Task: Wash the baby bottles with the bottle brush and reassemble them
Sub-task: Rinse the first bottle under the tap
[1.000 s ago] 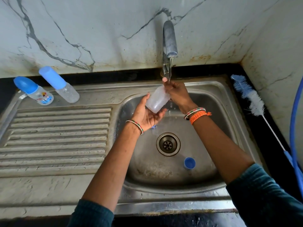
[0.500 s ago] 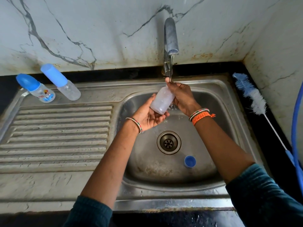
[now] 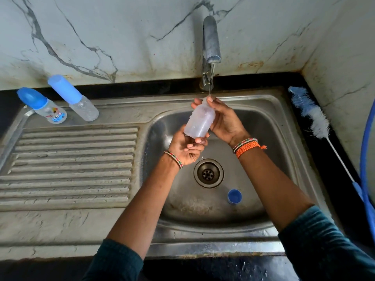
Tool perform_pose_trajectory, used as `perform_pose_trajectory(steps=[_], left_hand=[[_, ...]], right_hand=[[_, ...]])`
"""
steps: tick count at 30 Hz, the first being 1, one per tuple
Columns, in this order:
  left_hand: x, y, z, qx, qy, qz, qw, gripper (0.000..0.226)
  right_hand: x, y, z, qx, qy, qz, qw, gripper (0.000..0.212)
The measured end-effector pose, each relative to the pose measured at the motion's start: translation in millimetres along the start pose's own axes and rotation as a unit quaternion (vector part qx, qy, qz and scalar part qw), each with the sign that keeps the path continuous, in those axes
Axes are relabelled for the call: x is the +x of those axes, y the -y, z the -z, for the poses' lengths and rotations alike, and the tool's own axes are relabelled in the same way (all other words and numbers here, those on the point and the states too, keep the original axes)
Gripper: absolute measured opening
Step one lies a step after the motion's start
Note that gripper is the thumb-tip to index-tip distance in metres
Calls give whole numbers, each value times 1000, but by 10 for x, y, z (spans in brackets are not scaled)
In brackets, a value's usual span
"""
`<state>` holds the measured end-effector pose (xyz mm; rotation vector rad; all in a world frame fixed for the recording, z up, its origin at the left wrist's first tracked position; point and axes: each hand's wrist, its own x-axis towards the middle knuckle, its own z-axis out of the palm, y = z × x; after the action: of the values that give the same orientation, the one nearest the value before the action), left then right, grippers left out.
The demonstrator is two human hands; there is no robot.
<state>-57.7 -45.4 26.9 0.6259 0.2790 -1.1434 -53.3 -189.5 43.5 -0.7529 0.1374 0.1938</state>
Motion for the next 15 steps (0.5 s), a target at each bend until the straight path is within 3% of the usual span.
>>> perform_pose_trajectory(steps=[3,6,7,9,10,11,13,15], left_hand=[[39,42,-58,6,-45,-31,998,49],[115,166,-129,64,-140,-130,980,56],[162,209,-132,96,-177,-174,964,56],[228,266,-125,164,-223,-244,929,49],[255,274,-107,174,-224,-258,923,46],[268,260,-87,164,-221,-261,925,45],[219,206,-48,85,-168,-219,957,52],[95,154,-54,23,-73,-145,987,57]], right_hand=[[27,-18,-46,-34,-87,-14,996,28],[137,5,-151,-93,-187,-37,977,15],[179,4,-186,-154,-226,-26,962,16],[273,-30,-197,-341,-289,19,894,24],[287,-54,-216,-405,-304,34,862,31],[269,-60,-246,-421,-304,37,854,30],[212,-16,-265,-340,-230,33,912,11],[104,75,-291,-176,-76,9,981,8]])
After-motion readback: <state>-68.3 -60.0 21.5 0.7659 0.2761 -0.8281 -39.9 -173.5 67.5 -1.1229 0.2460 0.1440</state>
